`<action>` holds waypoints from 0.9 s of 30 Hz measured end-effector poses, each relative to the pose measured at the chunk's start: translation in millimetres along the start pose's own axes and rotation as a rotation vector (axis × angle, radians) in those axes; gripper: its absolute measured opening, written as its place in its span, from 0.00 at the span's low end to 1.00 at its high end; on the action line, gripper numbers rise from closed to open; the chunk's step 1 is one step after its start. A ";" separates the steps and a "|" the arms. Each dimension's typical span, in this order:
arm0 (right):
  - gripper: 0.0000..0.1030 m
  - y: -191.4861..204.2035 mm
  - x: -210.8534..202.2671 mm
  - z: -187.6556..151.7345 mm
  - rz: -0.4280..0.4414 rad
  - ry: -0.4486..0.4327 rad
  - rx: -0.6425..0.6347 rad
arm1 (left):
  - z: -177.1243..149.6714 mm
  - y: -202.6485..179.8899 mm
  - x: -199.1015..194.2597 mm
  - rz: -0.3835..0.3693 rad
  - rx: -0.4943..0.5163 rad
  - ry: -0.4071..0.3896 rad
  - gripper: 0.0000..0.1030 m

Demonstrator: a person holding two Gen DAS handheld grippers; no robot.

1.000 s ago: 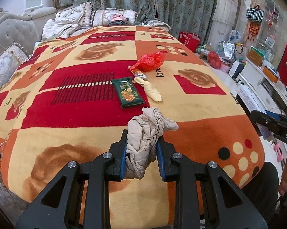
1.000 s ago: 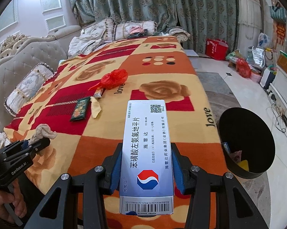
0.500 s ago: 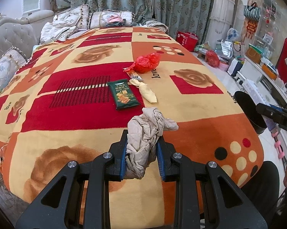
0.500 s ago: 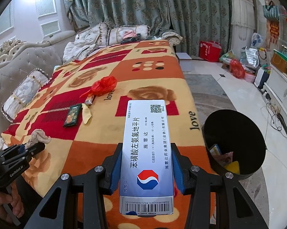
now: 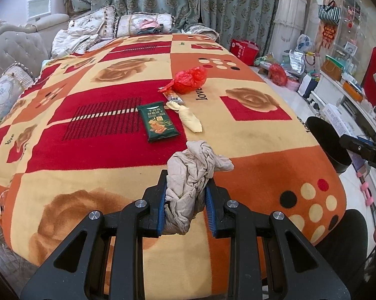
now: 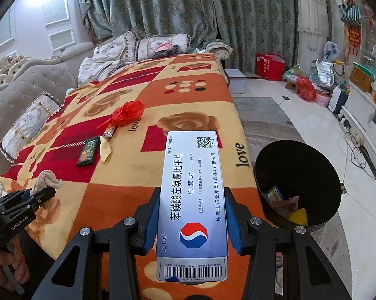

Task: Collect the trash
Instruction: 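Carry the beige tissue with left tool while right tool carries the white medicine box over the black bin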

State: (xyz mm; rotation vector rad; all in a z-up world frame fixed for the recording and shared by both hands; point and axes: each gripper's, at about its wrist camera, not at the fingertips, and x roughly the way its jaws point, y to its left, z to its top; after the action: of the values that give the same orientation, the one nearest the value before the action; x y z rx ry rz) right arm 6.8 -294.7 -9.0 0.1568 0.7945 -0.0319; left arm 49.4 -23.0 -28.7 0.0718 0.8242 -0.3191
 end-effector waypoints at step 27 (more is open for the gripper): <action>0.43 -7.1 -2.4 0.5 -0.014 -0.009 0.005 | -0.8 -3.6 0.3 0.003 0.002 0.007 0.23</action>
State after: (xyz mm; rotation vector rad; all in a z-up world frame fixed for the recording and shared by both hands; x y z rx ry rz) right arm 4.9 -301.9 -7.9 0.1552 0.7865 -0.0478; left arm 47.9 -26.4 -29.2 0.0760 0.8307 -0.3165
